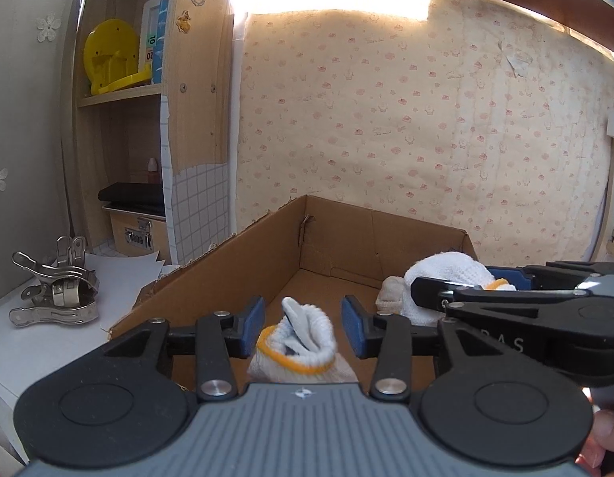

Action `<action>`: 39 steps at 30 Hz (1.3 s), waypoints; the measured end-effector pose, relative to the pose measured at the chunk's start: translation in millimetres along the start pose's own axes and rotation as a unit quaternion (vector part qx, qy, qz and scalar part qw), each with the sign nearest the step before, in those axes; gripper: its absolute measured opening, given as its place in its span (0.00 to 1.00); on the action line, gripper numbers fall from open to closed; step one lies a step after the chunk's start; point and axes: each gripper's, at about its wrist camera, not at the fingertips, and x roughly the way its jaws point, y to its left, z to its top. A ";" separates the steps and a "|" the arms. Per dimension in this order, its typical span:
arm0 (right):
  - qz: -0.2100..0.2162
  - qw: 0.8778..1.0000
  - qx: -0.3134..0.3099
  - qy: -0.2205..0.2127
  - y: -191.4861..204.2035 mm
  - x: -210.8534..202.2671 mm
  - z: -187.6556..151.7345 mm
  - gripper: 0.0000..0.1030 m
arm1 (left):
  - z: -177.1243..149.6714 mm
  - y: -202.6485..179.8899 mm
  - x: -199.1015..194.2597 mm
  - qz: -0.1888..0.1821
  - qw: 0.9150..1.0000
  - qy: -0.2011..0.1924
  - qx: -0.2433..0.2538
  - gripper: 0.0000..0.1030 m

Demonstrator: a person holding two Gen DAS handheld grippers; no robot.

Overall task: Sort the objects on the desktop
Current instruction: 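Open both tools to drop the white gloves into the box, then move both tools back to the pile of snacks and gloves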

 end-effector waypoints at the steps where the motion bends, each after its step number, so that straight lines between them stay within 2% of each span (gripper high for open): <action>1: 0.000 1.000 0.000 -0.001 -0.1 -0.2 0.4 0.45 | 0.5 0.2 -0.3 0.001 1.000 -0.001 -0.001 0.45; 8: 0.001 1.000 -0.003 -0.003 1.2 -2.4 1.2 0.46 | 2.2 2.9 -3.3 0.002 1.000 -0.004 -0.005 0.46; 12: -0.005 1.000 -0.010 -0.007 2.9 -4.3 2.8 0.51 | 2.6 4.3 -4.9 0.002 1.000 -0.006 -0.008 0.46; 20: -0.007 1.000 -0.004 -0.021 -1.8 -20.4 3.2 0.51 | 2.0 -2.5 -10.1 -0.008 1.000 -0.010 -0.005 0.47; 24: -0.017 0.999 -0.004 -0.038 -6.5 -39.4 3.9 0.57 | 1.4 -10.7 -14.6 -0.016 1.000 -0.012 0.000 0.47; 39: -0.065 0.997 0.015 -0.050 -44.6 -93.2 -17.3 0.57 | -7.1 -66.0 -35.9 -0.072 0.997 -0.018 0.028 0.48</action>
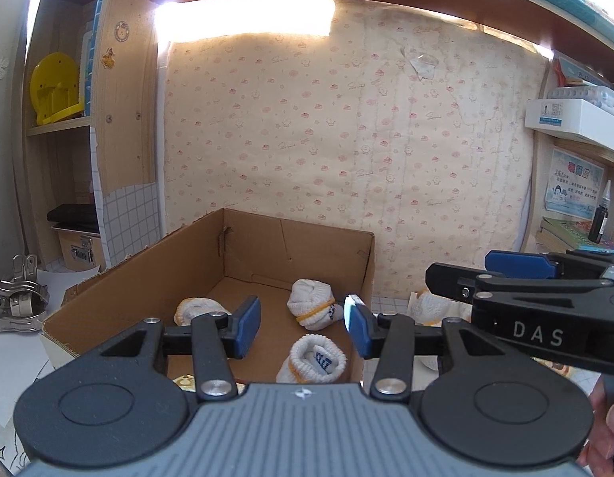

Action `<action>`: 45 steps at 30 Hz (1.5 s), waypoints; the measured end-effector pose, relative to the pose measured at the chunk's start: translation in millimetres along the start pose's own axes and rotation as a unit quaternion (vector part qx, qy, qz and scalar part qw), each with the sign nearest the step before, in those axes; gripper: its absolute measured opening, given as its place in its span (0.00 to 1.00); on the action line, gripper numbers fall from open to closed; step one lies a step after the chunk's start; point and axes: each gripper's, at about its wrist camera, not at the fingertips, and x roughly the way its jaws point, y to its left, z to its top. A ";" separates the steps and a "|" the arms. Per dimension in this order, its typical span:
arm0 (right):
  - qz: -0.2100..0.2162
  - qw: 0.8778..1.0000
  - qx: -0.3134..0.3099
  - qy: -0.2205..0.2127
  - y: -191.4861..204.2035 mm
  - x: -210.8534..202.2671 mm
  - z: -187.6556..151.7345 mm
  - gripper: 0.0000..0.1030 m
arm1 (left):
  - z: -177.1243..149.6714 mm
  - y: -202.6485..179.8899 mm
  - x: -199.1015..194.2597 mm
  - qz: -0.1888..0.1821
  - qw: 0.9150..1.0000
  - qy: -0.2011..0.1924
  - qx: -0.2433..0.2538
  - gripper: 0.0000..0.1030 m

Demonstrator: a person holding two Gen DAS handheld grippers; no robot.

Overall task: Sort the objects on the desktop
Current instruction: 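Move both tools back to the pile of snacks and gloves, then close the left tool on the silver foil packet while the right tool grasps a snack bag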

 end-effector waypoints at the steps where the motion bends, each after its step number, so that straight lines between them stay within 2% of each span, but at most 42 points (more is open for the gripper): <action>1: -0.003 1.000 0.001 0.000 -3.3 -2.4 -1.5 0.57 | -0.7 -4.3 -0.2 -0.004 1.000 0.000 0.001 0.48; 10: -0.058 0.998 0.014 0.012 -46.4 -32.0 -29.0 0.57 | -14.4 -49.2 2.3 -0.052 0.998 0.014 0.025 0.50; 19: -0.101 0.993 0.049 0.029 -89.2 -53.6 -60.1 0.57 | -39.7 -97.1 13.8 -0.108 0.993 0.036 0.045 0.51; 26: -0.113 0.991 0.068 0.032 -108.5 -64.2 -72.6 0.57 | -66.3 -126.6 30.5 -0.150 0.984 0.047 0.082 0.61; 32: -0.121 0.989 0.081 0.034 -120.9 -68.0 -79.8 0.57 | -84.3 -132.5 53.1 -0.160 0.978 0.071 0.112 0.68; 36: -0.124 0.988 0.085 0.038 -126.8 -65.5 -83.5 0.57 | -88.6 -130.7 63.5 -0.154 0.977 0.078 0.126 0.79; 39: -0.132 0.987 0.084 0.046 -131.6 -59.7 -87.0 0.58 | -88.7 -129.6 69.3 -0.150 0.977 0.081 0.129 0.82; 45: -0.139 0.985 0.067 0.073 -138.6 -39.7 -93.3 0.66 | -91.1 -128.7 81.1 -0.152 0.975 0.098 0.126 0.82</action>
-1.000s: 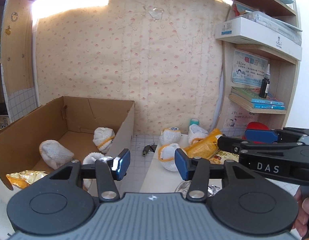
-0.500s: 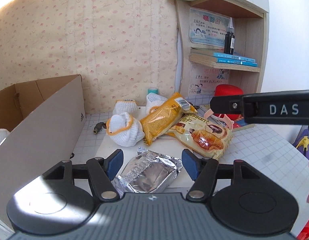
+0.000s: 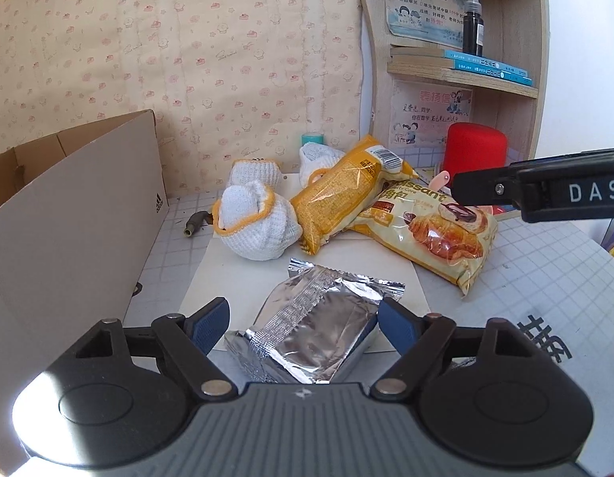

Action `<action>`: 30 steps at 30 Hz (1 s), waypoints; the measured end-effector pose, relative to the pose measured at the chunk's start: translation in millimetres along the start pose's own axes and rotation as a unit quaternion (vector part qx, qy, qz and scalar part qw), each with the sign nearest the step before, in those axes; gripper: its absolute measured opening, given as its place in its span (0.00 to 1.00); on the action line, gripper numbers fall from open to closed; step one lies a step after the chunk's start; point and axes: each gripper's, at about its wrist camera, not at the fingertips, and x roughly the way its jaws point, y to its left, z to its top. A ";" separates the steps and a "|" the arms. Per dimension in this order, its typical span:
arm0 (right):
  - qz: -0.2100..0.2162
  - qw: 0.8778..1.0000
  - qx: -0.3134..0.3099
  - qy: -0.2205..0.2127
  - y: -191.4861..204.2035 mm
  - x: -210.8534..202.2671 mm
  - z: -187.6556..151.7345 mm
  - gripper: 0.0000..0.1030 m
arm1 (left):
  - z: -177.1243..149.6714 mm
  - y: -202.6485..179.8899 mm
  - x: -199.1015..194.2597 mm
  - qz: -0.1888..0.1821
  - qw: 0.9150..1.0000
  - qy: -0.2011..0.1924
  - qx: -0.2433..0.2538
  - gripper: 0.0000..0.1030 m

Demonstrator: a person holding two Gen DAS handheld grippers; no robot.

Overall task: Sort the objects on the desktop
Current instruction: 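Close the left tool on the silver foil packet while the right tool grasps a snack bag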

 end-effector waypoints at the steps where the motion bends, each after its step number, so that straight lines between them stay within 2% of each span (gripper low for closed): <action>1: 0.000 1.000 -0.002 0.003 0.6 3.3 -0.2 0.66 | -0.5 0.7 1.1 -0.003 1.000 0.001 -0.002 0.82; 11: 0.014 0.998 -0.032 0.050 6.3 55.7 2.9 0.66 | -3.2 4.5 9.1 -0.011 1.000 0.012 -0.015 0.84; 25: 0.019 0.994 -0.064 0.087 9.4 91.7 9.7 0.66 | -3.2 7.4 13.9 -0.011 0.999 0.026 -0.028 0.83; 30: 0.013 0.992 -0.077 0.096 15.0 100.0 10.9 0.66 | -3.0 5.9 15.1 -0.012 0.999 0.030 -0.027 0.74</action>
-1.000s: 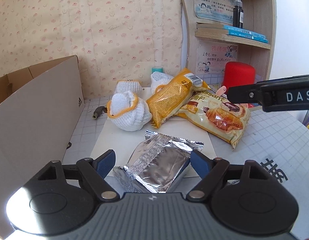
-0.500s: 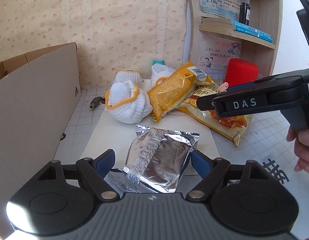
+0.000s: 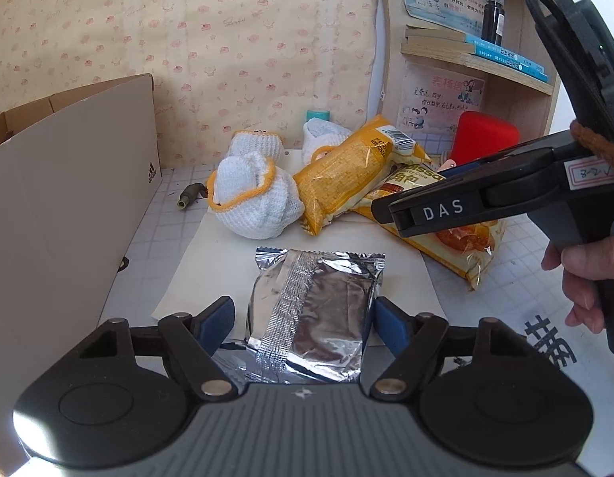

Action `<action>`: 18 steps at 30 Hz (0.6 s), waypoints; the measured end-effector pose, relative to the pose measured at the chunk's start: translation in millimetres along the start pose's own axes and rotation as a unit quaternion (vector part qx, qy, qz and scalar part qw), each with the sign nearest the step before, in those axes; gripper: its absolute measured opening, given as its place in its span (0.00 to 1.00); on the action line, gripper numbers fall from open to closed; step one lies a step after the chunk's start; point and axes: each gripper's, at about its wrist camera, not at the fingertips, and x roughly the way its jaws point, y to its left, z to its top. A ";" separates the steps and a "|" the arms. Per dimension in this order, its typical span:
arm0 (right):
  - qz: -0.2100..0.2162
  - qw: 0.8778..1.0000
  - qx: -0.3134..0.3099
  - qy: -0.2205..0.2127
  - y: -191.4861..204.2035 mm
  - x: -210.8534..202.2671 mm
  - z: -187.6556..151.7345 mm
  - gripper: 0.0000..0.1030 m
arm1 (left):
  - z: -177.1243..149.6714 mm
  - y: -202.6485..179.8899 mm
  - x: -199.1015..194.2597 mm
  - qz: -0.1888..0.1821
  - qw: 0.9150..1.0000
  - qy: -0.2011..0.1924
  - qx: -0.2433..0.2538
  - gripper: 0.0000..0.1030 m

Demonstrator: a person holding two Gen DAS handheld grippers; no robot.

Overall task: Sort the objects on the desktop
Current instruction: 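Close the left tool on the silver foil packet while the right tool grasps a snack bag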

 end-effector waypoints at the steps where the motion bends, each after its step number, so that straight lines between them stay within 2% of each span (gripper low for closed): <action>1: -0.003 1.000 -0.002 0.002 1.3 1.4 0.7 0.66 | -0.1 -0.9 0.0 0.000 1.000 0.000 0.001 0.72; 2: -0.005 1.000 -0.005 0.003 2.7 2.7 1.5 0.63 | -0.2 -1.3 -0.4 -0.001 1.000 -0.001 0.002 0.69; 3: -0.005 1.000 -0.005 0.004 3.8 3.1 2.4 0.53 | -0.2 -1.8 -0.6 -0.001 1.000 -0.002 0.002 0.66; 6: -0.001 1.000 0.003 0.002 5.2 3.6 3.1 0.46 | 0.1 -2.7 -0.6 0.003 1.000 -0.003 0.001 0.64; 12: 0.005 1.000 0.026 -0.013 -0.7 -6.7 -1.0 0.41 | 0.5 -1.0 -3.2 0.006 1.000 -0.008 -0.004 0.62; 18: 0.001 0.999 0.035 -0.024 -1.1 -26.9 -2.4 0.40 | 0.1 -2.1 -6.9 0.014 1.000 -0.016 -0.006 0.61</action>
